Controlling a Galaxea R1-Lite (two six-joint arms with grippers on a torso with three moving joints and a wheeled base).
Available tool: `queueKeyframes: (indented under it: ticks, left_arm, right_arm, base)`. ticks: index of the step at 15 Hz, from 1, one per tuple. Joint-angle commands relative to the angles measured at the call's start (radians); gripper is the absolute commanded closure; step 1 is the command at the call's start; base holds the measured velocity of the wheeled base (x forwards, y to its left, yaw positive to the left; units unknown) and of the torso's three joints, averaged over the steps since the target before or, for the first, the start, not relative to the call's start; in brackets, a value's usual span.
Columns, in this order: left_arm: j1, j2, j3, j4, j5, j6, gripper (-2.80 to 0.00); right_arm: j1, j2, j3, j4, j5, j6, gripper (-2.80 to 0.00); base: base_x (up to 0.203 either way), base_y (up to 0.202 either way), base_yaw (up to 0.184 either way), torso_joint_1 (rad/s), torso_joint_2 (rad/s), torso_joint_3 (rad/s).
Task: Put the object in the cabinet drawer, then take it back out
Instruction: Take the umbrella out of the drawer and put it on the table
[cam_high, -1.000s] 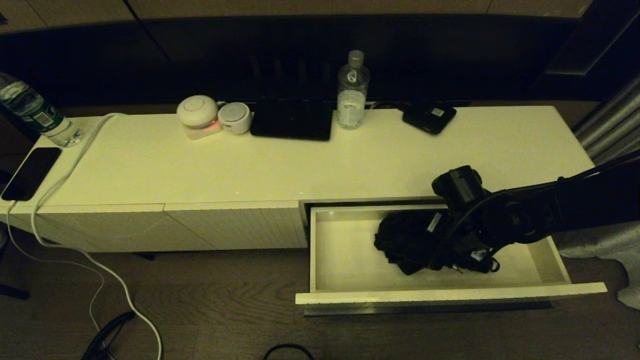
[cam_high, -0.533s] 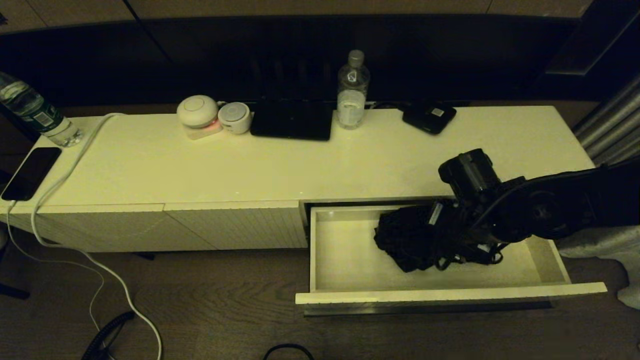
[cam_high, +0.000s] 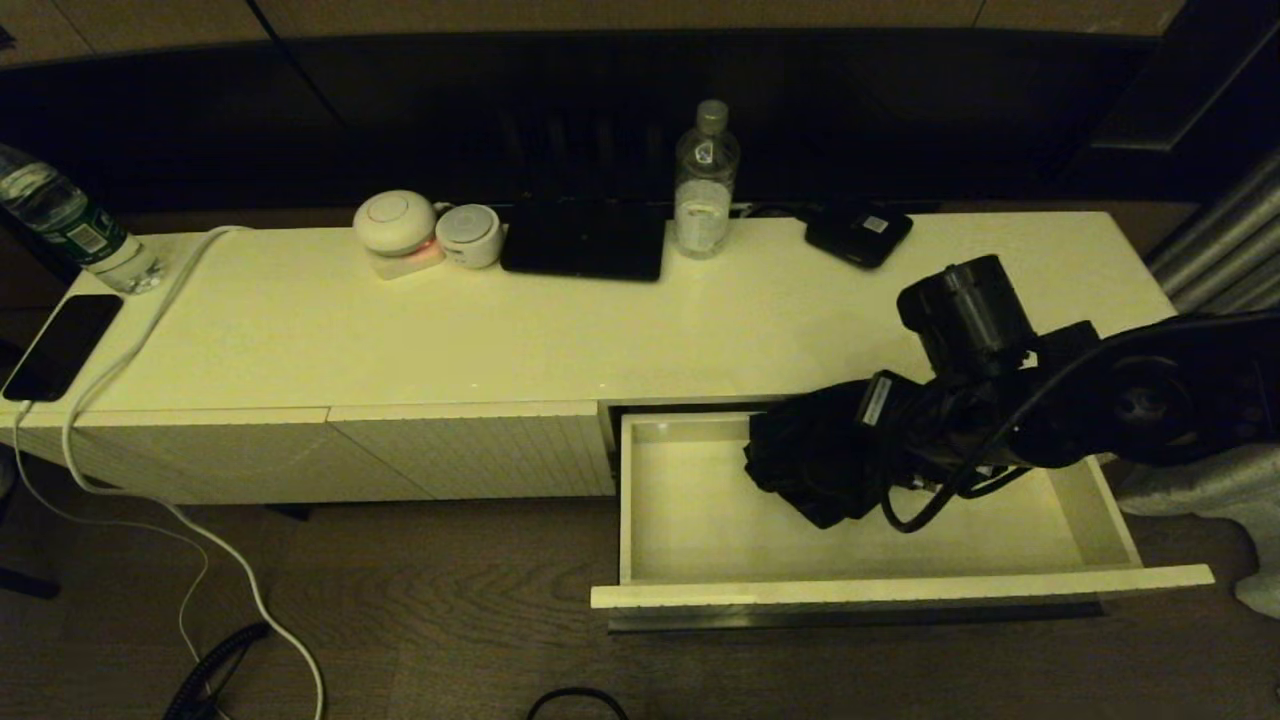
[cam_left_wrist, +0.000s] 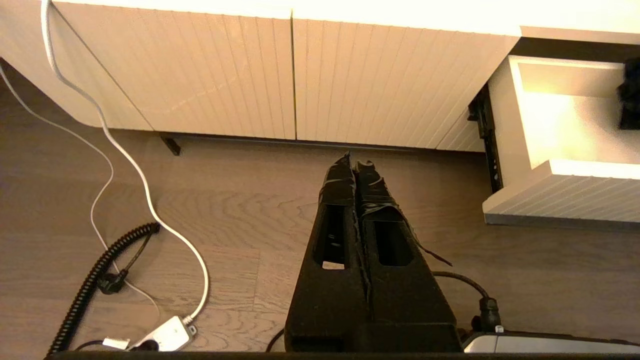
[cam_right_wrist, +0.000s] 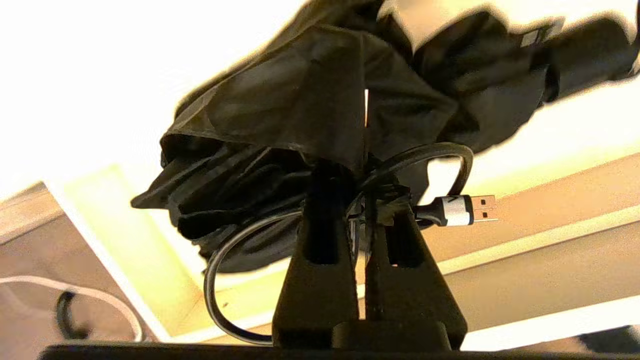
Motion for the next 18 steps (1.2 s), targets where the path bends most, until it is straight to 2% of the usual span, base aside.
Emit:
queueKeyframes:
  ticks: [1, 5, 9, 12, 18]
  left_arm:
    - [0.0, -0.002, 0.0, 0.0, 0.001, -0.001, 0.0]
    - [0.0, -0.002, 0.0, 0.0, 0.001, -0.001, 0.0]
    - [0.0, -0.002, 0.0, 0.0, 0.001, -0.001, 0.0]
    - [0.0, -0.002, 0.0, 0.0, 0.001, -0.001, 0.0]
    - [0.0, -0.002, 0.0, 0.0, 0.001, -0.001, 0.0]
  right_arm:
    - [0.01, -0.049, -0.018, 0.002, -0.044, -0.047, 0.0]
    - [0.042, -0.126, -0.063, 0.011, -0.064, -0.101, 0.0]
    - [0.047, -0.13, -0.144, 0.105, -0.113, -0.173, 0.0]
    - [0.043, -0.087, -0.222, 0.11, -0.136, -0.184, 0.0]
    - [-0.01, 0.111, -0.478, 0.104, -0.178, -0.348, 0.0]
  base:
    - [0.0, 0.0, 0.0, 0.0, 0.0, 0.0]
    - [0.0, 0.0, 0.0, 0.0, 0.0, 0.0]
    - [0.0, 0.0, 0.0, 0.0, 0.0, 0.0]
    - [0.0, 0.0, 0.0, 0.0, 0.0, 0.0]
    - [0.0, 0.0, 0.0, 0.0, 0.0, 0.0]
